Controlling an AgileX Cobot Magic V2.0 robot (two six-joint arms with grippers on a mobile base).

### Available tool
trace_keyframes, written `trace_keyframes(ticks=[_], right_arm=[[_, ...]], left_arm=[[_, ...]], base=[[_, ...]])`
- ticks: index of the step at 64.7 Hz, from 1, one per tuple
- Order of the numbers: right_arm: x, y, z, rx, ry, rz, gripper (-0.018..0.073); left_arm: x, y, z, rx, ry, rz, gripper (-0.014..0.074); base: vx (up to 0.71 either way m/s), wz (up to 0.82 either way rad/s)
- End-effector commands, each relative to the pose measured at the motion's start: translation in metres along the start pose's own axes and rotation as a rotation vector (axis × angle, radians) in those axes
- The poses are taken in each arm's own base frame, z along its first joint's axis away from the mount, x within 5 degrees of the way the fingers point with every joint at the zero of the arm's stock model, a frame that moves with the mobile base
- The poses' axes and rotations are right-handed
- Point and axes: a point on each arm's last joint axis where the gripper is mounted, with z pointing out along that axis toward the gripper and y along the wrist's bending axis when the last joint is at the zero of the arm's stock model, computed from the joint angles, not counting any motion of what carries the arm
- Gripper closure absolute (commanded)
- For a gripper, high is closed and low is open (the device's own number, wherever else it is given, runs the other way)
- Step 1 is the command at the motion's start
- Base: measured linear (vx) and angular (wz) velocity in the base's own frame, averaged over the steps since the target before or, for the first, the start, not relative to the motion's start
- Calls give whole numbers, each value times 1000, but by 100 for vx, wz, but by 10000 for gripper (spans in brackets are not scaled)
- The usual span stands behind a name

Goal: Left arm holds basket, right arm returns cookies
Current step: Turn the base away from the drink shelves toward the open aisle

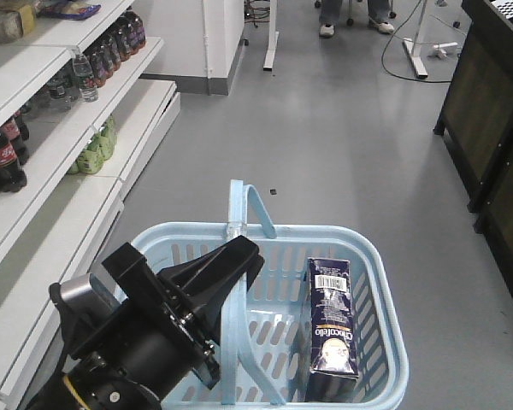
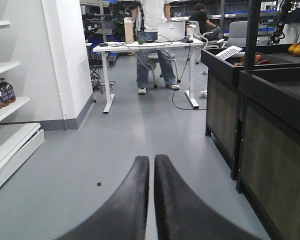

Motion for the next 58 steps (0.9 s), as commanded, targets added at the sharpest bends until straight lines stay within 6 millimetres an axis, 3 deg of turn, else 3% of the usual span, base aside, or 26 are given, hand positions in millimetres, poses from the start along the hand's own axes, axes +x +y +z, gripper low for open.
trace_keyframes(ticks=[1,58], right_arm=[[0,0,0,-2,-55,-12,565],[0,0,0,-2,-55,-12,565]], left_arm=[[4,-37,-2,305,13,-17,599],[4,-37,-2,305,13,-17,599]], base=[[7,-13],[17,-8]])
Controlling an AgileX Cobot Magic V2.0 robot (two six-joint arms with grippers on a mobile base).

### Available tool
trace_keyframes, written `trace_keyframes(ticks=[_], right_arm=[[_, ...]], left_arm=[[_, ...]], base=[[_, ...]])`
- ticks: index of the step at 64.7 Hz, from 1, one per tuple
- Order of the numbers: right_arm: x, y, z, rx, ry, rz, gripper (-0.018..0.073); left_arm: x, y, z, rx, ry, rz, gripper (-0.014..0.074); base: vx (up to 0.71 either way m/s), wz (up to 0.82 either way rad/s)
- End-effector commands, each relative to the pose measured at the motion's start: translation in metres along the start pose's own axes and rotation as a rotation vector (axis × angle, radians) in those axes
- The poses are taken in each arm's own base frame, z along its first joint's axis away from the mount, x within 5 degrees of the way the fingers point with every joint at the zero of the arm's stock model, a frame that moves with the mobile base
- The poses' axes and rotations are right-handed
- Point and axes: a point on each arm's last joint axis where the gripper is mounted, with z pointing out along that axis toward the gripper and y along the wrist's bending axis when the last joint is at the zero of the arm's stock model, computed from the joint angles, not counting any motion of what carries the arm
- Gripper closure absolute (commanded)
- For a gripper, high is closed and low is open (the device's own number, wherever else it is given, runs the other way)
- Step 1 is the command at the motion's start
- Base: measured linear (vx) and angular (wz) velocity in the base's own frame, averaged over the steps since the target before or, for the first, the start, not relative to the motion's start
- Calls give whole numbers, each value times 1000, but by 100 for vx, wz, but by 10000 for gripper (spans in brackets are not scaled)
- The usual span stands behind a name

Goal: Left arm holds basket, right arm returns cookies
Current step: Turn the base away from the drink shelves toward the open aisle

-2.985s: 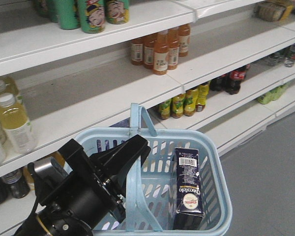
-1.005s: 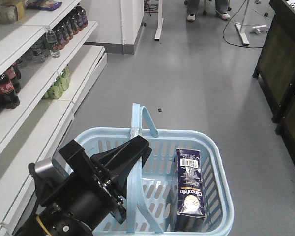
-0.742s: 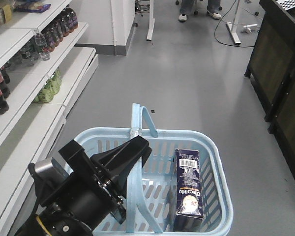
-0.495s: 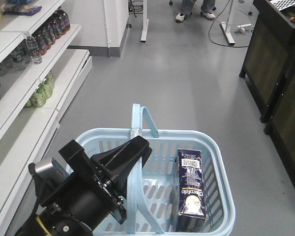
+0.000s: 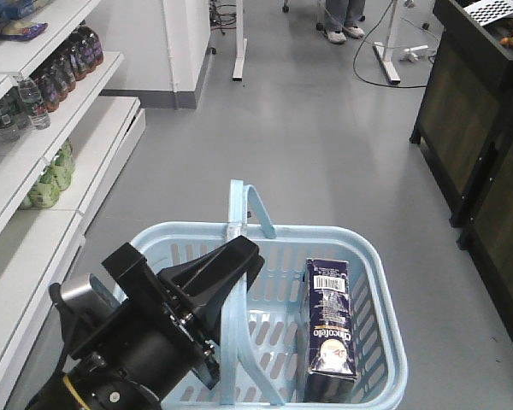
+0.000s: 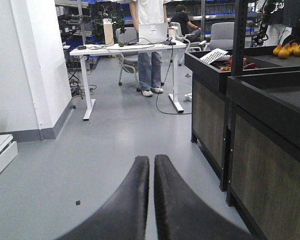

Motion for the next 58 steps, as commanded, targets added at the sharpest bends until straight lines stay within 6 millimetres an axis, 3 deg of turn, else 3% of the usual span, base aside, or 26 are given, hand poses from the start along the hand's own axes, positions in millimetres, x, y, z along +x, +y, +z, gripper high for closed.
trace_keyframes(ticks=[1,58], right_arm=[[0,0,0,-2,-55,-12,565],[0,0,0,-2,-55,-12,565]], left_arm=[[4,-37,-2,305,13,-17,599],[4,-37,-2,305,13,-17,599]], base=[[28,-7],[33,-5]])
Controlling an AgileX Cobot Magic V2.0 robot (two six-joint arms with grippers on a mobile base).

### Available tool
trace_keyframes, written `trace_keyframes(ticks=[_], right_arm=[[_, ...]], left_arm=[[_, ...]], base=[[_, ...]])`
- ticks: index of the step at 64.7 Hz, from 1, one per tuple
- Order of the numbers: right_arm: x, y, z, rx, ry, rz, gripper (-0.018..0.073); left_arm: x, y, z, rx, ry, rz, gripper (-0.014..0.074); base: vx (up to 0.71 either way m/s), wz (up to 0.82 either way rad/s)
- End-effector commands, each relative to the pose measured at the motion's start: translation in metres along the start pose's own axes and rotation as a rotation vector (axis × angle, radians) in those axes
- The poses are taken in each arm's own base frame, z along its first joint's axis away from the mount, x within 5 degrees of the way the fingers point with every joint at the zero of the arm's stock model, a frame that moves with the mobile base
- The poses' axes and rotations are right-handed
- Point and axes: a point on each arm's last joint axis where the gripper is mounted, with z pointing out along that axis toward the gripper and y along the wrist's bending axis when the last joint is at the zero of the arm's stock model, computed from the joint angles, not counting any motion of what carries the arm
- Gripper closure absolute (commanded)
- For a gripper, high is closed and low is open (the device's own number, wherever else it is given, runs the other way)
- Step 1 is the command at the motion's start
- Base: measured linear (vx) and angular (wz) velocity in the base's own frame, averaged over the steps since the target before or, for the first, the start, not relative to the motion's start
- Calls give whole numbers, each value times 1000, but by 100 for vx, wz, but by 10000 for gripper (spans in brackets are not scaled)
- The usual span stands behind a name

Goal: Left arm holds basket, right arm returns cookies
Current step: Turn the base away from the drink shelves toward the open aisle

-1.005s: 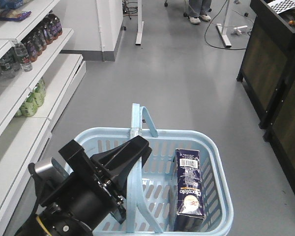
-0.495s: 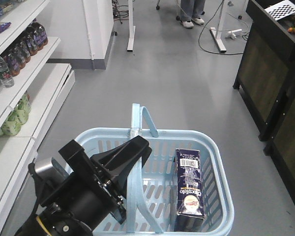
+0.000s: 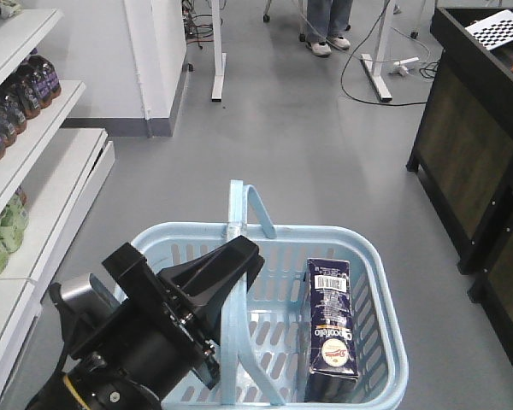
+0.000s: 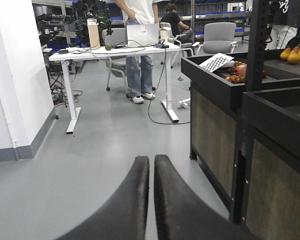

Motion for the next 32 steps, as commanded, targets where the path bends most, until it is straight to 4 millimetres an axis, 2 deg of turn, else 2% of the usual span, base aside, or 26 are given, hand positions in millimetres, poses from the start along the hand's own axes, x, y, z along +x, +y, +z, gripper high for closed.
trace_keyframes(ticks=[1,32], right_arm=[[0,0,0,-2,-55,-12,565],[0,0,0,-2,-55,-12,565]], left_arm=[[4,-37,-2,305,13,-17,599],[4,-37,-2,305,13,-17,599]], base=[[38,1],[41,3]])
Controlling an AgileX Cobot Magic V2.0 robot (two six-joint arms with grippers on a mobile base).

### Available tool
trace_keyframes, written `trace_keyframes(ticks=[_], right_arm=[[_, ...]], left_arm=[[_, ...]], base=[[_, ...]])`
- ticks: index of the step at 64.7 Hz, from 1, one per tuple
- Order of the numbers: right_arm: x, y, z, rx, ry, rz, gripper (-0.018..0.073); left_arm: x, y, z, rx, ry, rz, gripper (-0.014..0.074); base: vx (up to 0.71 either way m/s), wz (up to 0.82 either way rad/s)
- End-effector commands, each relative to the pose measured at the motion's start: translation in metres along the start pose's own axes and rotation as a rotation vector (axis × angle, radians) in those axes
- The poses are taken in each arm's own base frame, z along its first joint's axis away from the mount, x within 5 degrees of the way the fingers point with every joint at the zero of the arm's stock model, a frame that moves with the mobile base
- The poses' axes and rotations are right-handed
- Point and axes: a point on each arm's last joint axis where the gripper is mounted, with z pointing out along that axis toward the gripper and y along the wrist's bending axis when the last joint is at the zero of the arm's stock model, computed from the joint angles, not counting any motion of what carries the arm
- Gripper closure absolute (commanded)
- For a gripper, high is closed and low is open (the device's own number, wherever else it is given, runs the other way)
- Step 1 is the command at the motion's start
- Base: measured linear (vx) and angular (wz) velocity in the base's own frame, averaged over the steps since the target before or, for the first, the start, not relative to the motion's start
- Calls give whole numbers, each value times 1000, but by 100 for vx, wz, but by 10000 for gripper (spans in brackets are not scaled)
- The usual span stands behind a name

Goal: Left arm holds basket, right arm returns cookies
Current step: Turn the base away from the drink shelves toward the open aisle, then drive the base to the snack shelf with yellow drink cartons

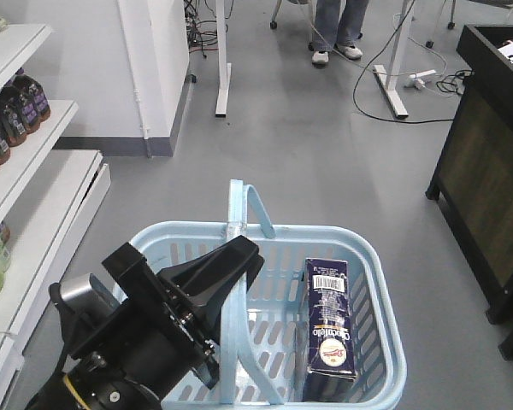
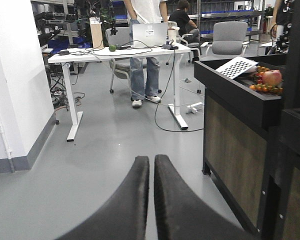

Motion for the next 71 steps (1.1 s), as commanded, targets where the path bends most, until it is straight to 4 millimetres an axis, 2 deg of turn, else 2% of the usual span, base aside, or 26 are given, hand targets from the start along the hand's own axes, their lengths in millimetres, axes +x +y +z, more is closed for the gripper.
trace_keyframes(ticks=[1,71], right_arm=[[0,0,0,-2,-55,-12,565],[0,0,0,-2,-55,-12,565]], left_arm=[[4,-37,-2,305,13,-17,599],[4,-37,-2,304,13,-17,599]], base=[[42,3],[40,3]])
